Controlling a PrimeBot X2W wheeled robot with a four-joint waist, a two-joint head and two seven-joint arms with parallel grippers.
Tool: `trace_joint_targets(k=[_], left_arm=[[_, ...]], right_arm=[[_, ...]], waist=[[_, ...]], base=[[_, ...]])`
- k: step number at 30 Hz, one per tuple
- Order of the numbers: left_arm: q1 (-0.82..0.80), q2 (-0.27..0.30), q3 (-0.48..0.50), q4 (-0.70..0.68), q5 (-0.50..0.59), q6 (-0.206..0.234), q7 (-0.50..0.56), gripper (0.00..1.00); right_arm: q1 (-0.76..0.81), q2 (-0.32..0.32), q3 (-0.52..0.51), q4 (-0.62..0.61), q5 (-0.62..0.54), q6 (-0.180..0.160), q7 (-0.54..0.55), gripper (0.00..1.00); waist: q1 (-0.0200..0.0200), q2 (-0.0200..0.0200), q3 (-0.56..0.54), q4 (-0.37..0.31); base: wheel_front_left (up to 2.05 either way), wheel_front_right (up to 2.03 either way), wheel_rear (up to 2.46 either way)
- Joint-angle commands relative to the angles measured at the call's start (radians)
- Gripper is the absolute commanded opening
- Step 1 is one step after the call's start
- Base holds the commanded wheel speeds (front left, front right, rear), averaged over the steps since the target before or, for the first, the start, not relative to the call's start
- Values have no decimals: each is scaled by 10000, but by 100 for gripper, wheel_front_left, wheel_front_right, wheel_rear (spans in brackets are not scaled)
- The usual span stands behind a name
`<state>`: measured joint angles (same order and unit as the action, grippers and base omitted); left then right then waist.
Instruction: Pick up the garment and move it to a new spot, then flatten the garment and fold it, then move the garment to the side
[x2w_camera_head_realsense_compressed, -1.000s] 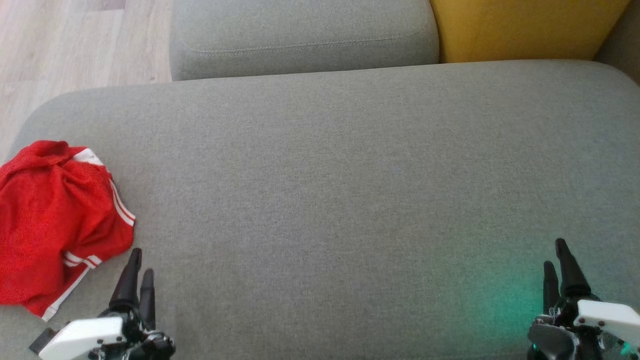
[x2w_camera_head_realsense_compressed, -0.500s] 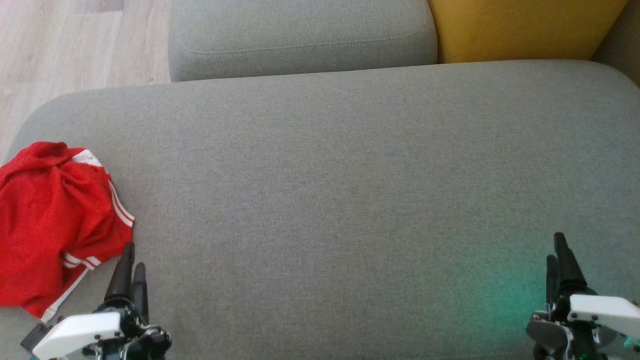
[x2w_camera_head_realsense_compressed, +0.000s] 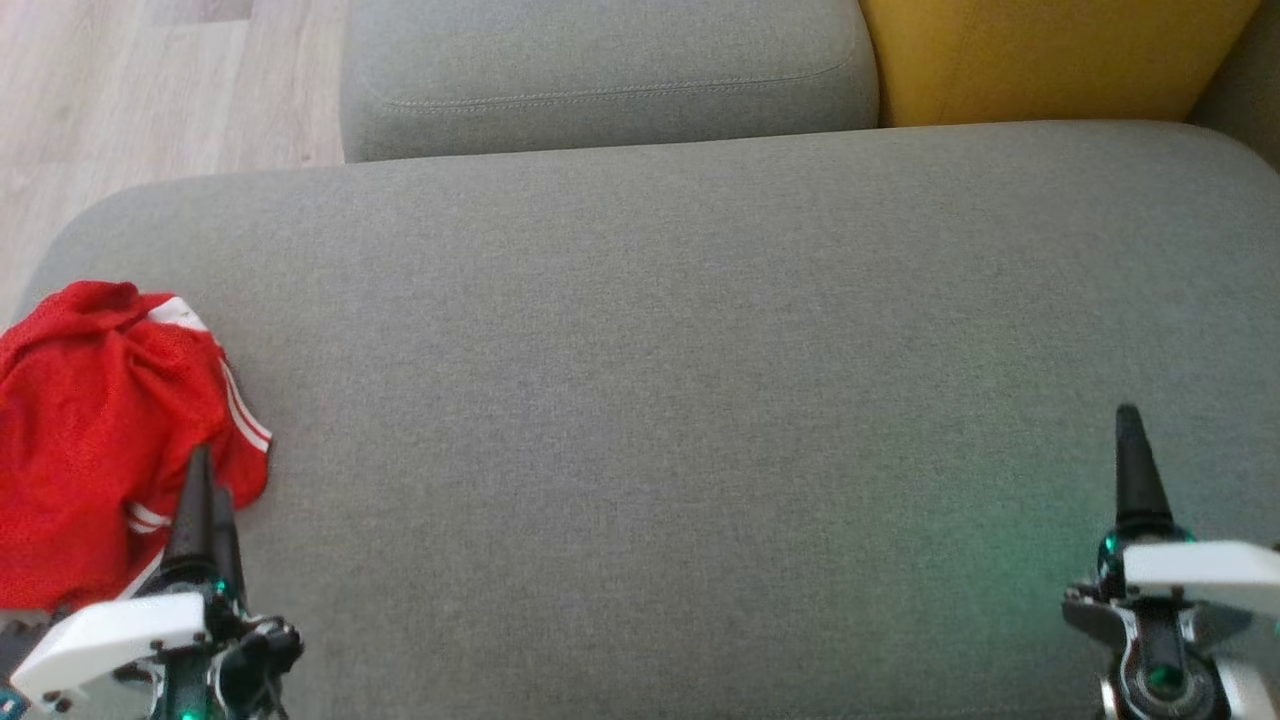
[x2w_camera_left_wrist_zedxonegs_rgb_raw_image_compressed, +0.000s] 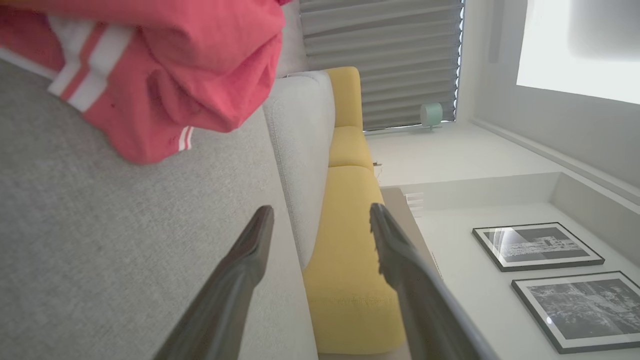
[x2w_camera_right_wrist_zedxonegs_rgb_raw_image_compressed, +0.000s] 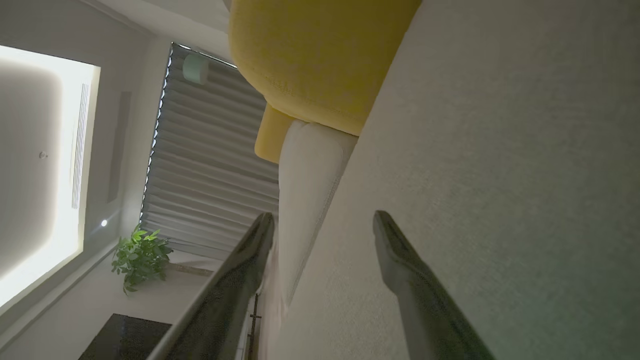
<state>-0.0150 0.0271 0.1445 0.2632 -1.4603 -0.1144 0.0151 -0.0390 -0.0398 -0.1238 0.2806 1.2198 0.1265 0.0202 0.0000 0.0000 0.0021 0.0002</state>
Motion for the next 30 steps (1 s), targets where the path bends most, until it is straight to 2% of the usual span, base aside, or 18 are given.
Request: trace_joint_targets(k=[1, 11, 22, 30], left_arm=[[-584, 119, 210, -488, 239, -17, -104, 100], [-743, 131, 139, -1610, 1731, 258, -396, 100], [-641, 144, -814, -2356, 4011, 685, -718, 100], [-581, 154, -1554, -2490, 5881, 804, -952, 100]], right_arm=[[-613, -51, 67, -514, -499, 16, -132, 100], [-903, -141, 374, -1168, -2778, 19, -427, 100], [-999, -244, 871, -1355, -4960, 22, -751, 100], [-1018, -317, 1279, -1365, -6341, 24, -988, 100]], waist=[[0, 0, 4, 2], [0, 0, 38, -19], [0, 0, 67, -60], [0, 0, 88, -72]], base=[[0, 0, 0], [0, 0, 0], [0, 0, 0], [0, 0, 0]])
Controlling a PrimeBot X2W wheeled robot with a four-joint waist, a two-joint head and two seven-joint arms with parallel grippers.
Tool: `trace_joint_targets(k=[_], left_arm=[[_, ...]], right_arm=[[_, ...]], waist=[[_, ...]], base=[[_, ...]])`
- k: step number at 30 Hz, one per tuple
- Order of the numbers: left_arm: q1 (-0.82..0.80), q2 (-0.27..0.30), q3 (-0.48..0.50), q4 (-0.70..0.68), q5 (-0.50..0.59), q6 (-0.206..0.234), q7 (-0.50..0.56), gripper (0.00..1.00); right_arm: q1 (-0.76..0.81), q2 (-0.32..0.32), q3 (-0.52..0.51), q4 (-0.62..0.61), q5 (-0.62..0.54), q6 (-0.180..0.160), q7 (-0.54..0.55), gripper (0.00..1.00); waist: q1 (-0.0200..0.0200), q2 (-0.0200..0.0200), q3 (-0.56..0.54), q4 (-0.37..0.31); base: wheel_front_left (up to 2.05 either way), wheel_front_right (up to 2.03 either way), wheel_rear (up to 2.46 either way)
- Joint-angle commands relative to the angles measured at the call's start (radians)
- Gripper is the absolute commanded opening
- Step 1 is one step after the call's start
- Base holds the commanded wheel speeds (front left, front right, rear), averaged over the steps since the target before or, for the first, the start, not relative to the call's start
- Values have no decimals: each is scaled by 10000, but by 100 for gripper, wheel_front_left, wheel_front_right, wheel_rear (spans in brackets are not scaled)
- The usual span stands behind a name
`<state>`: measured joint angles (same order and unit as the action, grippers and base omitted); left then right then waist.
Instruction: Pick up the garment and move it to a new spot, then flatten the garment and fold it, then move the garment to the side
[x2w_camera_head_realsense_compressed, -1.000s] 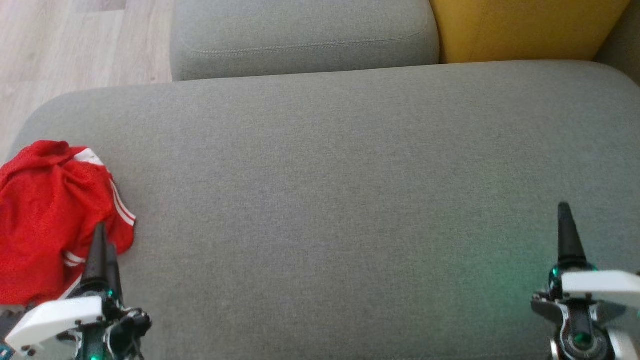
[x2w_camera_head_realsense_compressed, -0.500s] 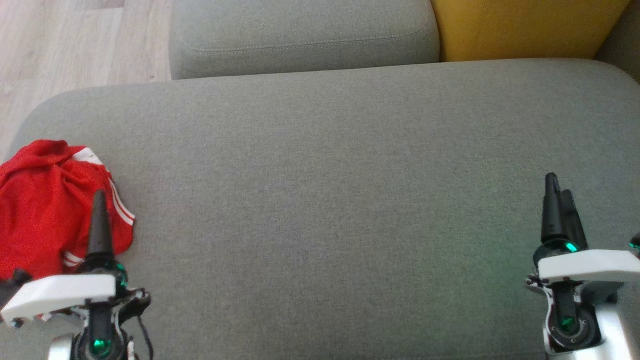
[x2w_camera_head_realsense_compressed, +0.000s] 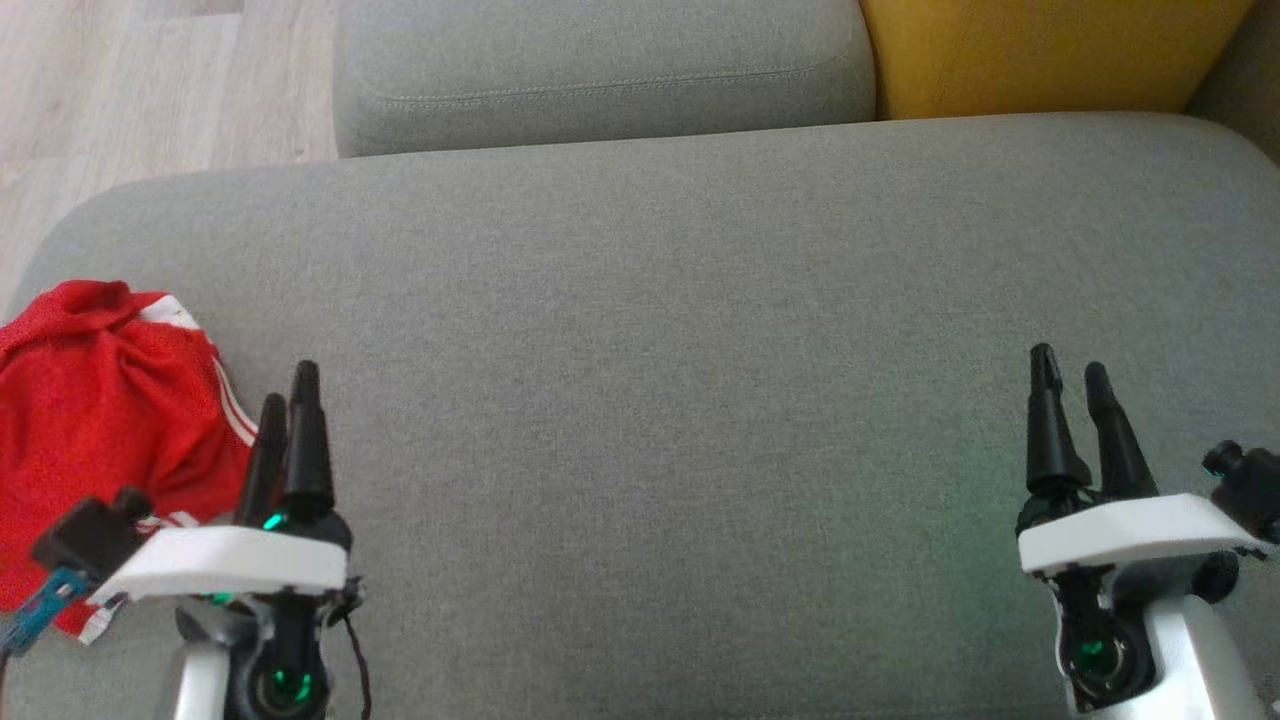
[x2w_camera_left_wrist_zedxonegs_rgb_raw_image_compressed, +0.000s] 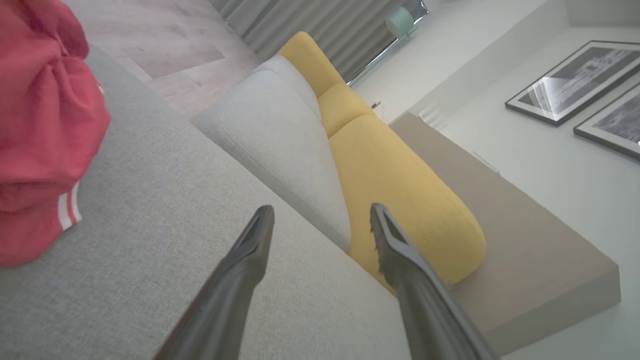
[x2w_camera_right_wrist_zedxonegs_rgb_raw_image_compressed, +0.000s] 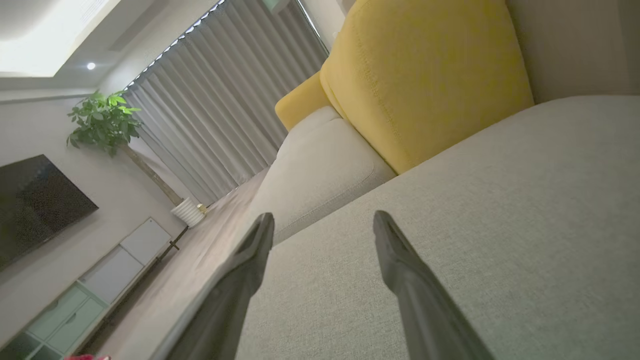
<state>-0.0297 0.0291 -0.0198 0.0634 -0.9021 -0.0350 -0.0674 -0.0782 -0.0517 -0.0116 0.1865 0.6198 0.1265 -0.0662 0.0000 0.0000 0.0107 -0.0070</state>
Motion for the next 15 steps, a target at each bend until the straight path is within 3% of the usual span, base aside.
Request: trace_joint_targets(k=[1, 7, 15], left_arm=[[-428, 136, -5, -500, 540, 21, -157, 100], [-396, 161, -441, -454, 1789, 92, -303, 100], [-377, 475, -1170, -317, 3295, 590, -536, 100]], right_arm=[[-623, -198, 193, -412, -513, 24, -152, 100], [-644, -209, 393, -265, -1354, 26, -300, 100], [-700, -119, 468, -76, -2669, 28, -535, 100]], waist=[[0, 0, 2, -1], [0, 0, 1, -14], [0, 0, -3, -49]], base=[[0, 0, 0], [0, 0, 0], [0, 0, 0]])
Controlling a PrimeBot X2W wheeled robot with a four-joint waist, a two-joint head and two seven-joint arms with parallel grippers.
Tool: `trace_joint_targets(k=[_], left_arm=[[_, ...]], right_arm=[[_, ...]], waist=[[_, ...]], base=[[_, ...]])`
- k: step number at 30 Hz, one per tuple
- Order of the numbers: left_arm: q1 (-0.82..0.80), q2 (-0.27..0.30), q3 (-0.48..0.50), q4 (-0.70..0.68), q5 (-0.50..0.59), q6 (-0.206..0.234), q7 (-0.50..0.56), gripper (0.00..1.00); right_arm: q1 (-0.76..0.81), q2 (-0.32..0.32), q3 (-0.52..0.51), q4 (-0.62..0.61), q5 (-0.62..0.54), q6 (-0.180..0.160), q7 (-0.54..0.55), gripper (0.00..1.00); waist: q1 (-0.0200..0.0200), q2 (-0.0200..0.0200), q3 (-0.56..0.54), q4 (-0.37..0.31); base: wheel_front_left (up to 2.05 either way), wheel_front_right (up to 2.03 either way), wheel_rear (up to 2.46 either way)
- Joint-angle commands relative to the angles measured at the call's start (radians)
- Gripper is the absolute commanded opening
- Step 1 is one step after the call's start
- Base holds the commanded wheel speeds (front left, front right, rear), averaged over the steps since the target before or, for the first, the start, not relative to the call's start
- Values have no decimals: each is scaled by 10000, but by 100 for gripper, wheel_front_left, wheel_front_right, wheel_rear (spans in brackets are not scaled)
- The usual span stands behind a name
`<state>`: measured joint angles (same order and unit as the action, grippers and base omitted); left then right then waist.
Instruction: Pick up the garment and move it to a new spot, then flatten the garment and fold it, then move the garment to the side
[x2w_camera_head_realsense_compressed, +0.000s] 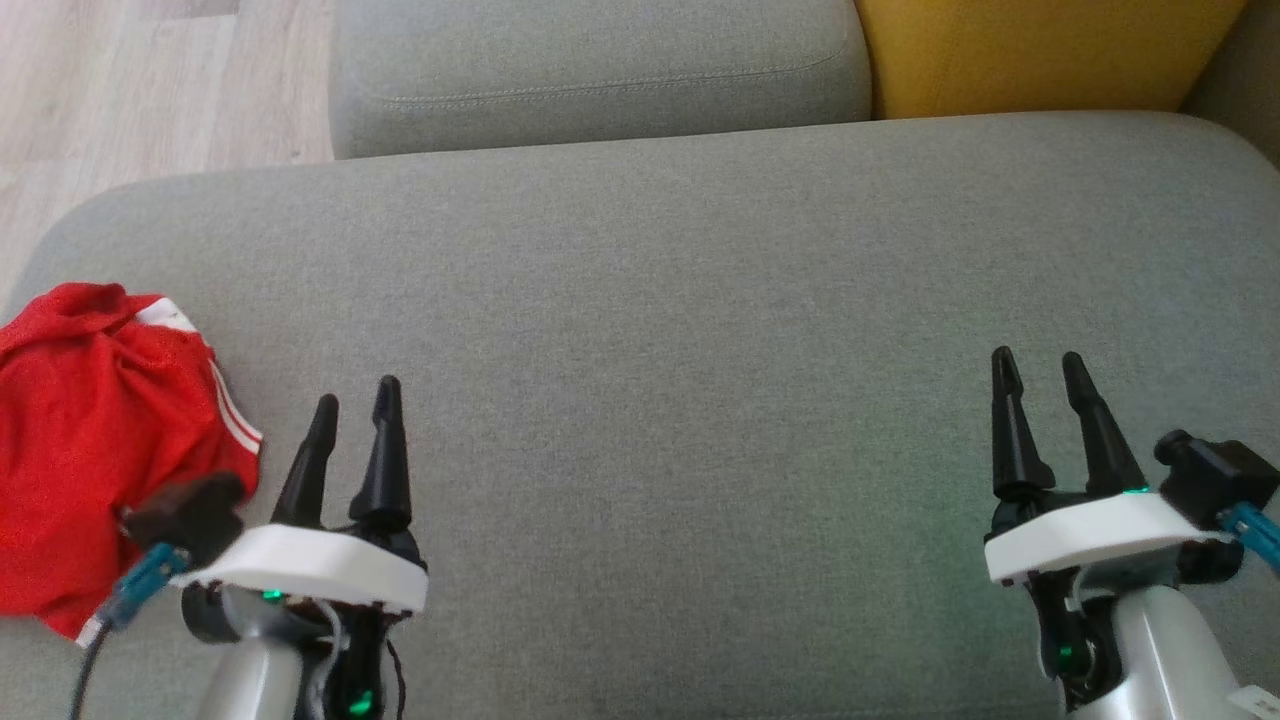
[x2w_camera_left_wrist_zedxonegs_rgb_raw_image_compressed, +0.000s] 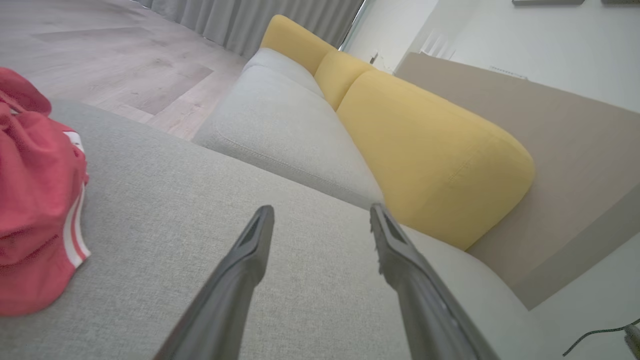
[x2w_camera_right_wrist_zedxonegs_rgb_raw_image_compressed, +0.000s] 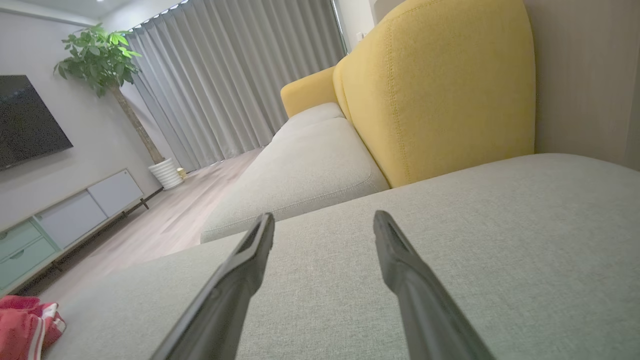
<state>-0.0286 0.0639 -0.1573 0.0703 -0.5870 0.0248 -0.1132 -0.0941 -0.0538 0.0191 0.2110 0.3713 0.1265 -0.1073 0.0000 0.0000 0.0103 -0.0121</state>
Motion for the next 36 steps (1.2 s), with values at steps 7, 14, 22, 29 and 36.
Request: trace_joint_targets(k=[7, 14, 22, 29, 36], left_arm=[[-458, 483, -419, -140, 1090, 563, -283, 100], [-562, 760, -956, -74, 1876, 1095, -489, 100], [-643, 929, -1477, -92, 2637, 1615, -752, 100], [-470, 510, -974, 229, 2328, 1168, -956, 100], [-244, 93, -338, 379, 2369, 674, -1131, 100]], right_arm=[[-584, -13, 237, -228, -1250, 30, -332, 100], [-653, 26, 397, -140, -2309, 32, -539, 100], [-734, 46, 399, 33, -2981, 35, -805, 100], [-773, 44, 727, 452, -2414, 37, -1011, 100], [-872, 41, 1007, 1002, -1747, 39, -1135, 100]], waist=[[0, 0, -5, -24], [0, 0, 0, -32], [0, 0, 6, -22], [0, 0, -27, -16], [0, 0, -94, -14]], base=[[0, 0, 0], [0, 0, 0], [0, 0, 0], [0, 0, 0], [0, 0, 0]])
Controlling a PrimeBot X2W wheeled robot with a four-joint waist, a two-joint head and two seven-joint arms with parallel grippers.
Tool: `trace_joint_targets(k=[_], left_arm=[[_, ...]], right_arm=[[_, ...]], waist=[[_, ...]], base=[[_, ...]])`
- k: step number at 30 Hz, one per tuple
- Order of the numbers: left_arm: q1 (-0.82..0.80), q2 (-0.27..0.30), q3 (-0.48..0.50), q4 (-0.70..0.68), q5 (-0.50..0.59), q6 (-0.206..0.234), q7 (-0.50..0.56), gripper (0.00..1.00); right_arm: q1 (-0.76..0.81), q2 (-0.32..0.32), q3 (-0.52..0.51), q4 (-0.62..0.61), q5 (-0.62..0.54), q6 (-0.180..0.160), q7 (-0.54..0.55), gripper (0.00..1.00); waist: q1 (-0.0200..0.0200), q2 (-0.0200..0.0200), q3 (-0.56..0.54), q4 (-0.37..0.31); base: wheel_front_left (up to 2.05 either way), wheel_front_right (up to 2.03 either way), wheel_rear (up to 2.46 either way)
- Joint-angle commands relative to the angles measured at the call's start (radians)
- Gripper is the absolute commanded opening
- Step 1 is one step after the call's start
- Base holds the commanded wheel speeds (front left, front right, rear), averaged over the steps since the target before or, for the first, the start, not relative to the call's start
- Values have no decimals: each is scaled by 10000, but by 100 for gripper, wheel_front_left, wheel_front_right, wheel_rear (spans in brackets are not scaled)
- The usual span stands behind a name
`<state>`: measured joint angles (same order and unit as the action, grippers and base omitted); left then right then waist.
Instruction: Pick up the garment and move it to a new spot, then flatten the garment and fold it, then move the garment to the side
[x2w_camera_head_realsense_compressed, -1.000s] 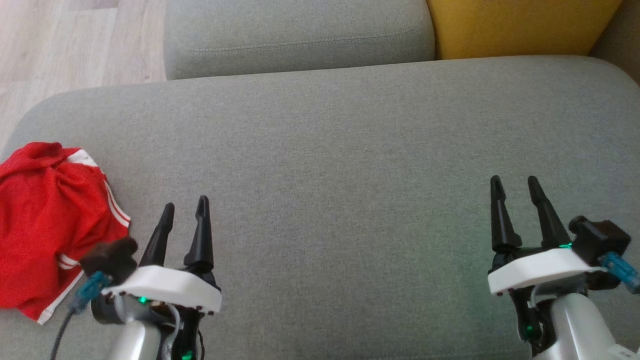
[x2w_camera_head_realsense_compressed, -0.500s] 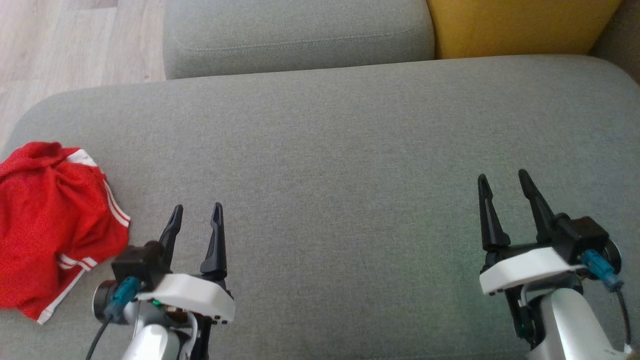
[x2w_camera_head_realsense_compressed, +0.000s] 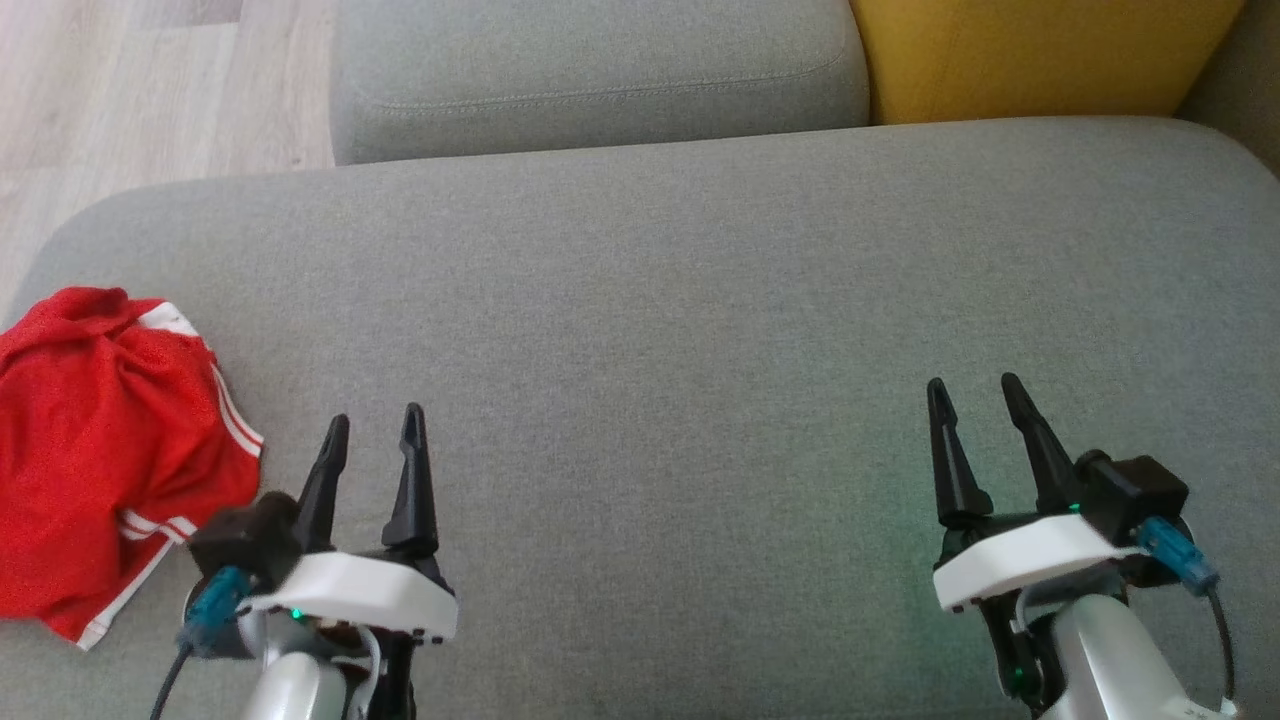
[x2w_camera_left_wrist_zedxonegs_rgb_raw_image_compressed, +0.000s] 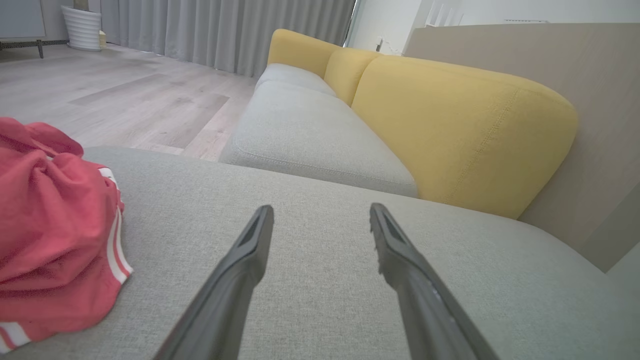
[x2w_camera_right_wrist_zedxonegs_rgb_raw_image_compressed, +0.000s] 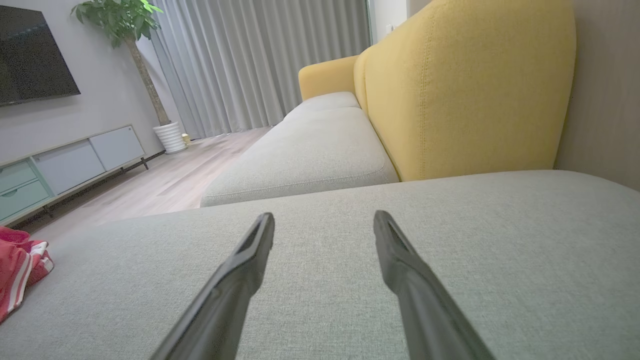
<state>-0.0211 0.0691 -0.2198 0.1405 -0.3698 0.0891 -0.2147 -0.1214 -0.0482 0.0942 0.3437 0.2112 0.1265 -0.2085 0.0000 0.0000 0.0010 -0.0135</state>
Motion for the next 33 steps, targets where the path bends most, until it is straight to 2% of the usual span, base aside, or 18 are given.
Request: trace_joint_targets(k=[1, 5, 11, 25, 33], left_arm=[[-293, 4, 345, -274, 302, -51, -146, 100], [-204, -94, 455, 20, 812, -302, -263, 100], [-178, -171, 520, 726, 1201, -436, -438, 100], [-345, -187, 423, 870, 1141, -349, -471, 100], [-383, -188, 544, 829, 1149, -307, -471, 100]], right_arm=[[-629, -15, 274, -255, -111, 39, -132, 100], [-704, -17, 354, -34, 77, 40, -125, 100], [-780, -20, 697, 204, 133, 42, -96, 100], [-849, -20, 624, 418, -44, 42, -189, 100], [-798, -20, 727, 485, -623, 42, -235, 100]], waist=[[0, 0, -11, -1], [0, 0, -40, -7], [0, 0, -61, -42], [0, 0, -42, -4], [0, 0, -97, 688]], base=[[0, 0, 0], [0, 0, 0], [0, 0, 0], [0, 0, 0], [0, 0, 0]])
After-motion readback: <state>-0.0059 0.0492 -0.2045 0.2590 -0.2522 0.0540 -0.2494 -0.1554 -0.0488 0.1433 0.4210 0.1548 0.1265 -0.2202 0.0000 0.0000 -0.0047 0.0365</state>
